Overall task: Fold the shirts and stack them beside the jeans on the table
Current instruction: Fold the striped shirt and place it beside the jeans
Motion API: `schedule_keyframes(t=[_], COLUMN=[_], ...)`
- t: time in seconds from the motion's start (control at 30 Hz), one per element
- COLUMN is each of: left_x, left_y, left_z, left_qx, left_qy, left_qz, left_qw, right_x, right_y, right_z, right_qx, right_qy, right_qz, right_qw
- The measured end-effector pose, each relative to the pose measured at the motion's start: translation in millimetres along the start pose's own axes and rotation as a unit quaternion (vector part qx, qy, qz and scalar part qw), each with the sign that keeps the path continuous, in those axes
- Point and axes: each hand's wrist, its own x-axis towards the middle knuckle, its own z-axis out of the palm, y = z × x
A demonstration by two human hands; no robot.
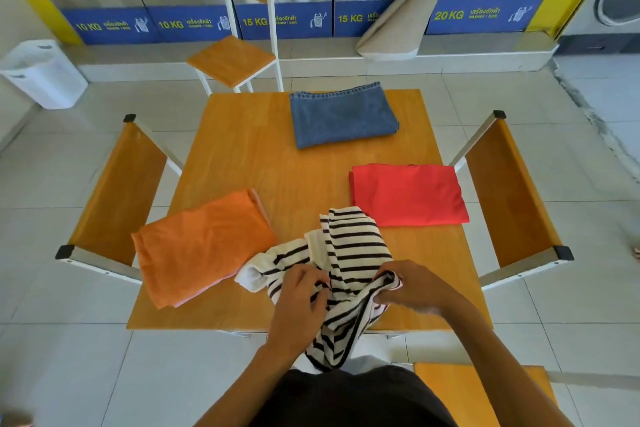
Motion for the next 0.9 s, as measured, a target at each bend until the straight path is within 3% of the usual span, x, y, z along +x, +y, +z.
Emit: schedule_keyframes(t=[0.07,0.13,0.23,0.3,0.37,0.5,0.6,0.73,0.9], left_x=[-5.9,-14.8,-35.4,-53.0,-67.3,-75.0,-59.9,-37.0,-19.9], left_y=[2.5,1.0,-5.0,-11.6,-15.3,-4.3,8.8,25.7,28.9], left_z=[-8.4,-20.3,-34.2,-39.3,-41.9,-39.0,-29.7,-18.5,-35.9], left_qx=[0.01,-0.02,-0.071,-0.08,-0.071,0.006,0.114,0.162,0.002], left_qy=[0.079,0.11,0.099,0.088,0.048,-0.131,-0.155,-0.128,-0.029], left_qz=[0.013,-0.036,-0.141,-0.163,-0.161,-0.121,-0.103,-0.082,-0.096], left_qw=[0.997,0.993,0.983,0.979,0.983,0.984,0.976,0.975,0.995], right_x=[2.1,5.8,11.5,14.3,14.9,15.2,15.5,16.3,20.0], right_y=[-3.4,-4.5,-3.7,-2.5,-3.0,-3.1,-5.8,-11.5,-17.7], right_z=[-2.4,-3.0,-2.4,-2.4,-3.1,-3.3,-4.4,-6.7,-16.1], right_qx=[0.009,0.013,0.026,0.051,0.086,0.149,0.16,0.149,0.146], right_qy=[-0.001,-0.001,-0.002,0.003,0.011,0.022,0.022,0.017,0.02], right_qz=[-0.016,-0.018,-0.011,-0.016,-0.016,-0.005,-0.002,-0.011,-0.032], right_qw=[1.0,1.0,1.0,0.999,0.996,0.989,0.987,0.989,0.989])
